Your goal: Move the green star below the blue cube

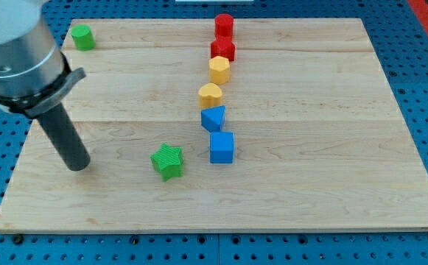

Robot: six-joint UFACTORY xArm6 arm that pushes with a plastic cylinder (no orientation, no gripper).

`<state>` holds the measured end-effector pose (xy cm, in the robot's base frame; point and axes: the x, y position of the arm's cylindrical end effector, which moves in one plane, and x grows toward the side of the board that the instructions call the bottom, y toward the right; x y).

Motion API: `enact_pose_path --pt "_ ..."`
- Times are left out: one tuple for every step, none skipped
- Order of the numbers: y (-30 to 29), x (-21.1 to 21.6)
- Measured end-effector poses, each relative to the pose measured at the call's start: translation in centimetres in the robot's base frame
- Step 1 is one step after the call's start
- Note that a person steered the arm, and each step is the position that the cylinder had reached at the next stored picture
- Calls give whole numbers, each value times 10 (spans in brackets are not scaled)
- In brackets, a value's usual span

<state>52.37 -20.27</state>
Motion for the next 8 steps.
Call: enact_pose_path --pt "-14 0" --pt "-31 0" --pt "-37 0" --pt "-43 0" --pt "-46 0" --pt "-46 0" --pt "-43 2" --pt "-14 -4"
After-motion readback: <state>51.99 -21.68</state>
